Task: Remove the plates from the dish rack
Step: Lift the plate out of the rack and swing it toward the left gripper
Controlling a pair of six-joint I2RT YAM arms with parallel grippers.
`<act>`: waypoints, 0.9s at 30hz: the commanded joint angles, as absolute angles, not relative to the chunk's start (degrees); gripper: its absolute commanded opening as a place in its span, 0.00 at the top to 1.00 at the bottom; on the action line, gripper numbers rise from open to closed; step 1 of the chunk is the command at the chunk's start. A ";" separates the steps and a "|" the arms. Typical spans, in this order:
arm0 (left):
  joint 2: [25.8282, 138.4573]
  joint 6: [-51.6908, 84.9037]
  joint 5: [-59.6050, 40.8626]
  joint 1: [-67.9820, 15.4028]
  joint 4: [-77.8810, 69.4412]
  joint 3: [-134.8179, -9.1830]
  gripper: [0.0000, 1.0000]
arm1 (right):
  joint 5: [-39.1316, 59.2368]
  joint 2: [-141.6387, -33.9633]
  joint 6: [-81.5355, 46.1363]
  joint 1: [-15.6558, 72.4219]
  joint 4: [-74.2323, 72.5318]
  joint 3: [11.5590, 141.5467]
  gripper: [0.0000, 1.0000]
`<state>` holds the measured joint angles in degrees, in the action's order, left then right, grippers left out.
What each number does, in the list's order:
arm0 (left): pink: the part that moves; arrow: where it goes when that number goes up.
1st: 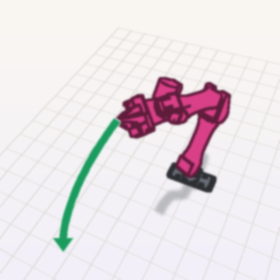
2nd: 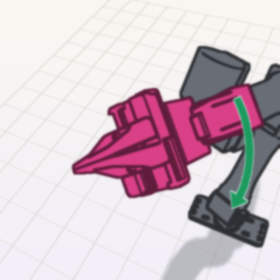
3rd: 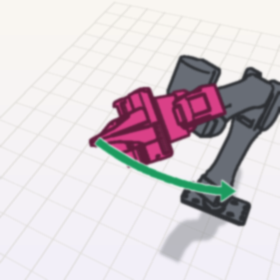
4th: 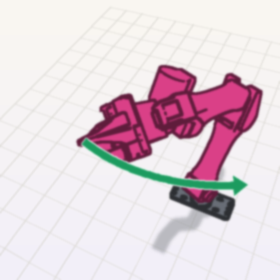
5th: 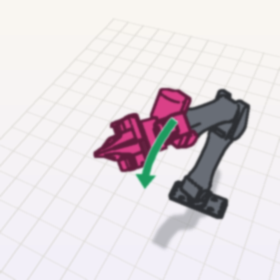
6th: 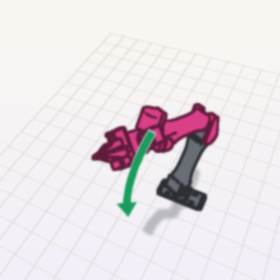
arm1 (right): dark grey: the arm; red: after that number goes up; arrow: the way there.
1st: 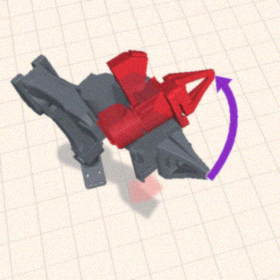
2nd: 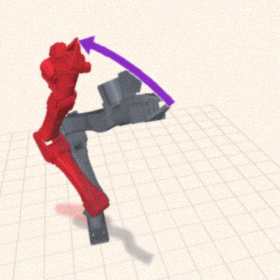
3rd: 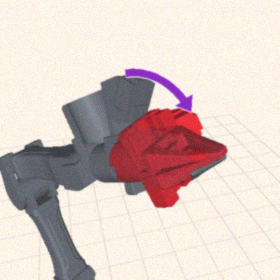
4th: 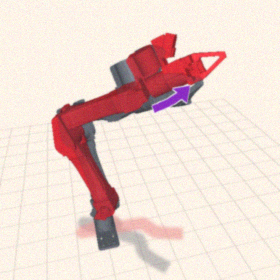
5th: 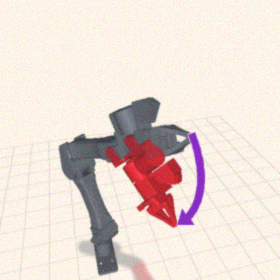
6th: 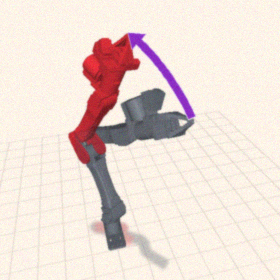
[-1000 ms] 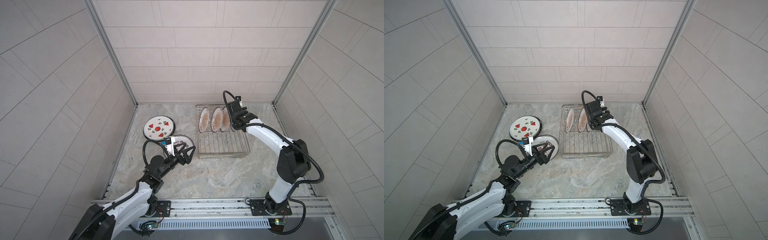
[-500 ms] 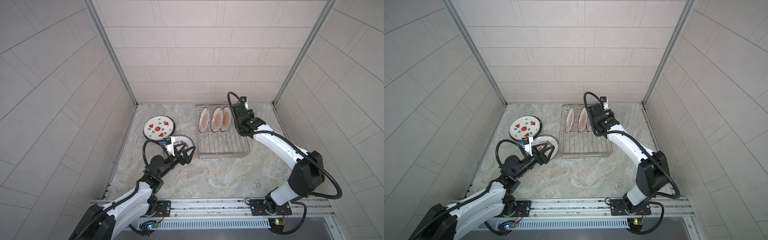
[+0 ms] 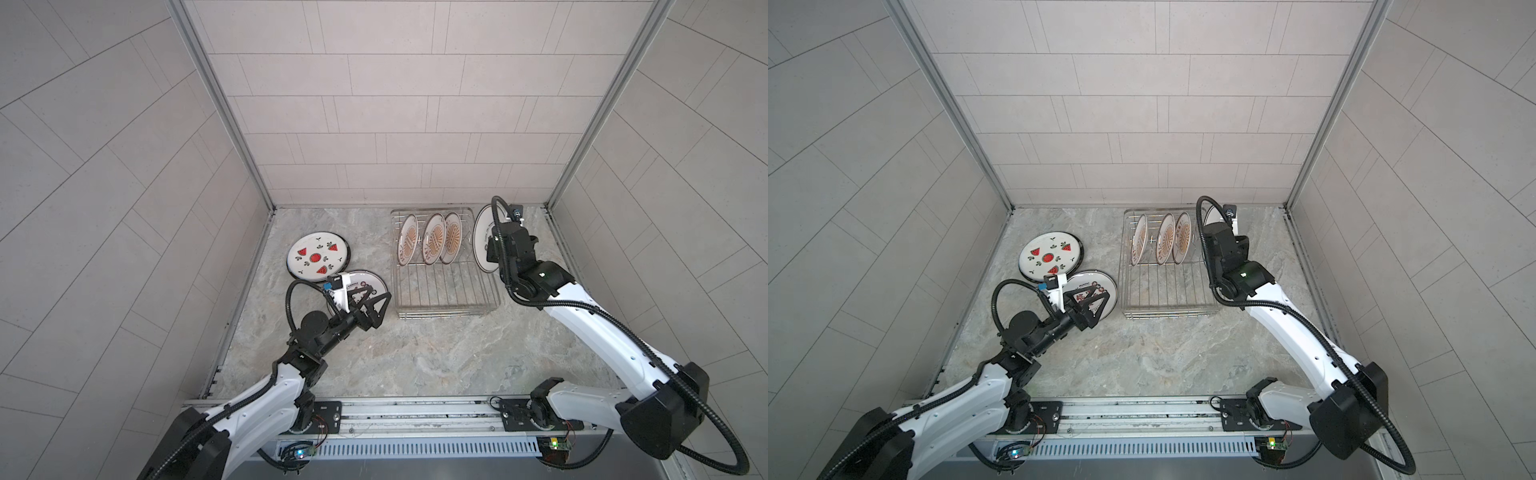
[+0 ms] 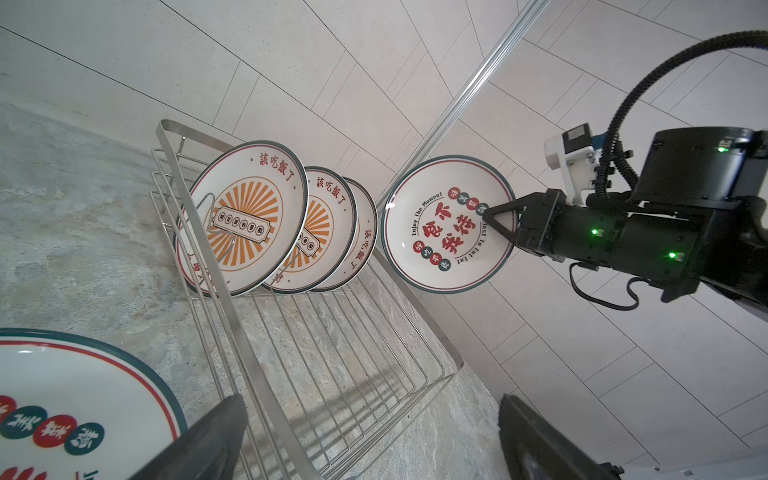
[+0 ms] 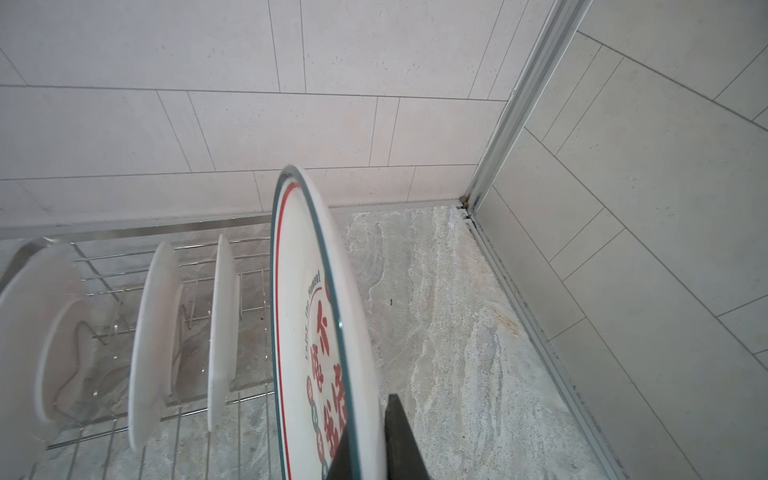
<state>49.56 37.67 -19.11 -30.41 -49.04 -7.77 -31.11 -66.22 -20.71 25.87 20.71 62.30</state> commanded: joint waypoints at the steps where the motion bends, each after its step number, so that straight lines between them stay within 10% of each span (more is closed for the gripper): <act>1: 49.44 37.76 -19.58 -30.74 -51.28 -7.04 0.00 | -24.85 -60.27 -22.98 26.00 16.06 59.75 0.99; 27: 52.35 44.70 -18.71 -30.81 -52.94 -7.03 0.00 | 10.27 -59.27 -34.64 28.74 -0.03 51.18 0.98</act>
